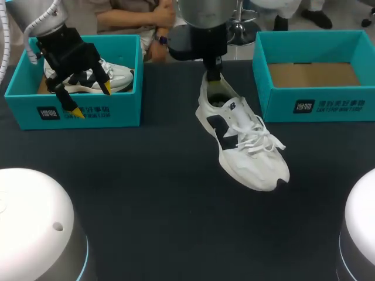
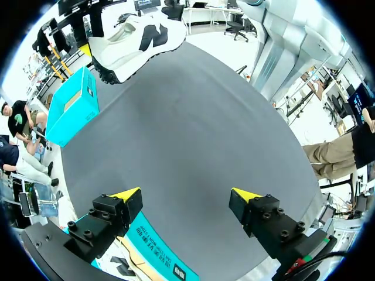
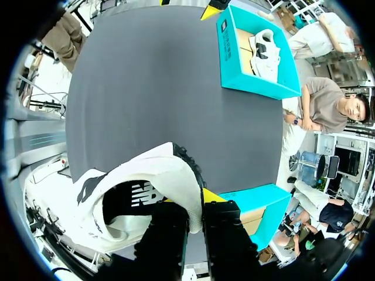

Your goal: Take the shoe out of the shoebox, open the shoe tongue, remove and reinsert the insole, then place the shoe into the shoebox

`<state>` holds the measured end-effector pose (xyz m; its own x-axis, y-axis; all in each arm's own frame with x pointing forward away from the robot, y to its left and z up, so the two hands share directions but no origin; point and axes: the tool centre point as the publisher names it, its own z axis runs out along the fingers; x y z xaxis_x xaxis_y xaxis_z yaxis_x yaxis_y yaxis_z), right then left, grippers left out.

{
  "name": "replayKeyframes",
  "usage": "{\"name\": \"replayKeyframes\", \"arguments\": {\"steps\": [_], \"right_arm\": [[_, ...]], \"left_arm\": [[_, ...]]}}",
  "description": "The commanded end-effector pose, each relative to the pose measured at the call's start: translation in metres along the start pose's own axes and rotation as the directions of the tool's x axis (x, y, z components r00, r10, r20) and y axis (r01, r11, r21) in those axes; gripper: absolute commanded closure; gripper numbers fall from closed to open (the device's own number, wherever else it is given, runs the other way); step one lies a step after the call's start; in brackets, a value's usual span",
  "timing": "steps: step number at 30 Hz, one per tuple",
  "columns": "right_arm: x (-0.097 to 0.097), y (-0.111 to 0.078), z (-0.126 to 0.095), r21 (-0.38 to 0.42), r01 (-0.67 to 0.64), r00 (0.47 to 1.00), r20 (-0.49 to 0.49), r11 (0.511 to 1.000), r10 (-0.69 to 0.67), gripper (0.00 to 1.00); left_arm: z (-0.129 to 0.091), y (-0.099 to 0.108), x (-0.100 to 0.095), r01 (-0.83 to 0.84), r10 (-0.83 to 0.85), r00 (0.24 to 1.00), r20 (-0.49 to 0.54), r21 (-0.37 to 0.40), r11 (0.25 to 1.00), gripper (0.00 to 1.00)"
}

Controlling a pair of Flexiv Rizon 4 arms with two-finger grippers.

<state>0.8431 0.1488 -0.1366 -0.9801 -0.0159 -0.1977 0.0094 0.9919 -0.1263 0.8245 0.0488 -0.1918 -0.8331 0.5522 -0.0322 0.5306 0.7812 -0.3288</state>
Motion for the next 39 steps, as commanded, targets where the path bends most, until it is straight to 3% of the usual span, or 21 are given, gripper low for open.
{"name": "replayKeyframes", "arguments": {"steps": [1,10,12,18,20,28,32,39], "right_arm": [[-0.006,-0.007,-0.001,-0.004,-0.012,1.000,0.003,1.000,0.012,1.00],[-0.074,-0.092,0.003,-0.009,-0.025,0.999,0.043,1.000,0.026,1.00],[-0.089,-0.109,0.007,0.018,-0.024,0.999,0.032,1.000,0.023,1.00],[-0.130,-0.159,0.023,0.000,-0.038,0.999,0.009,0.999,0.038,1.00],[-0.141,-0.178,0.028,-0.026,-0.069,0.997,0.026,0.997,0.070,1.00],[-0.173,-0.240,0.043,-0.006,-0.152,0.988,-0.006,0.988,0.152,1.00],[-0.179,-0.257,0.047,0.042,-0.165,0.986,-0.018,0.985,0.166,1.00],[-0.179,-0.257,0.047,0.042,-0.165,0.986,-0.018,0.985,0.166,1.00]], "left_arm": [[0.000,0.000,-0.001,0.000,0.000,1.000,-0.003,-0.002,1.000,0.00],[0.000,0.000,-0.001,0.000,0.000,1.000,-0.003,-0.002,1.000,0.00],[0.000,0.000,-0.001,0.000,0.000,1.000,-0.003,-0.002,1.000,0.00],[0.000,0.000,-0.001,0.000,0.000,1.000,-0.003,-0.002,1.000,0.00],[0.000,0.000,-0.001,0.000,0.000,1.000,-0.003,-0.002,1.000,0.00],[0.000,0.000,-0.001,0.000,0.000,1.000,-0.003,-0.002,1.000,0.00],[0.000,0.000,-0.001,0.000,0.000,1.000,-0.003,-0.002,1.000,0.00],[0.000,0.000,-0.001,0.000,0.000,1.000,-0.003,-0.002,1.000,0.00]]}}
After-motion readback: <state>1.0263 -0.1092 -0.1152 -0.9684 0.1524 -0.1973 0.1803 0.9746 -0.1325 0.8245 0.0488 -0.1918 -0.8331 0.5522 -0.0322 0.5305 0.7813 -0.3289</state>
